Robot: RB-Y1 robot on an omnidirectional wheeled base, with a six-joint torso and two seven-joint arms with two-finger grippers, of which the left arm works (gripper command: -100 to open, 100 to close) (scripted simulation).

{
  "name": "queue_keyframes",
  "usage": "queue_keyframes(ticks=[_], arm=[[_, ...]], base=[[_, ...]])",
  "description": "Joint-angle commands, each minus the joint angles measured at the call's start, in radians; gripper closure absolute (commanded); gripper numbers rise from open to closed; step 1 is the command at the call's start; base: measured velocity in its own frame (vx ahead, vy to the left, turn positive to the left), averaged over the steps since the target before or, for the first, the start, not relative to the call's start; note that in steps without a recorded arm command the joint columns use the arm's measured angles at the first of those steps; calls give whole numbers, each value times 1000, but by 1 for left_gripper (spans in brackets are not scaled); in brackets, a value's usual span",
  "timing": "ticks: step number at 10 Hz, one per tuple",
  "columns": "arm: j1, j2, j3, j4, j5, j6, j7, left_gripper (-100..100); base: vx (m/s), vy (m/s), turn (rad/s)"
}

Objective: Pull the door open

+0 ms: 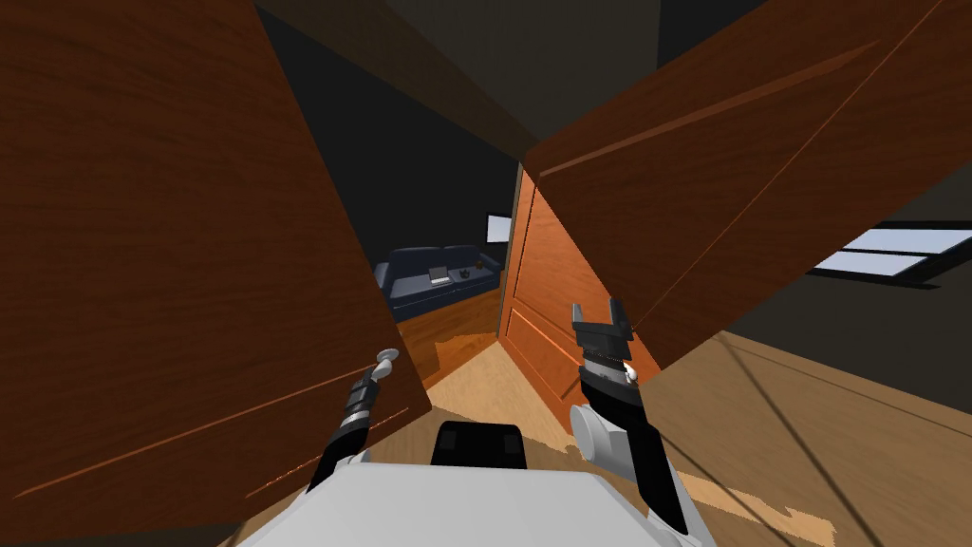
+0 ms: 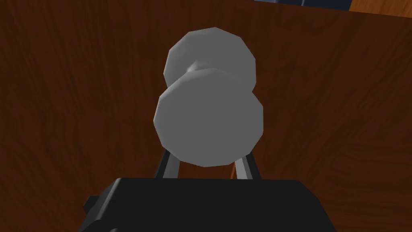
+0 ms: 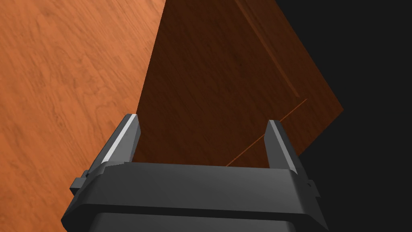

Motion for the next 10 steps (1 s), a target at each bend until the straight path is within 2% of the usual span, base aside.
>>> queue_keyframes(ticks=[1, 3, 4, 5, 6, 8, 9, 10], arm=[[-9, -2, -10, -3, 6, -11, 30, 100], [-8, 3, -20, -3, 43, -12, 96, 100], [-8, 3, -20, -3, 43, -12, 114, 100], [-7, 6, -25, -3, 61, -13, 148, 100], [-7, 6, -25, -3, 61, -13, 155, 100], [-5, 11, -35, -3, 97, -14, 224, 100], [-5, 11, -35, -3, 97, -14, 239, 100], [-4, 14, -40, -3, 115, -14, 274, 100]], base=[[-48, 3, -49], [-57, 10, -109], [-56, 3, -53], [-53, -11, -72], [-40, -6, -45], [-54, 3, -109], [-44, 8, -66], [-48, 0, -76]])
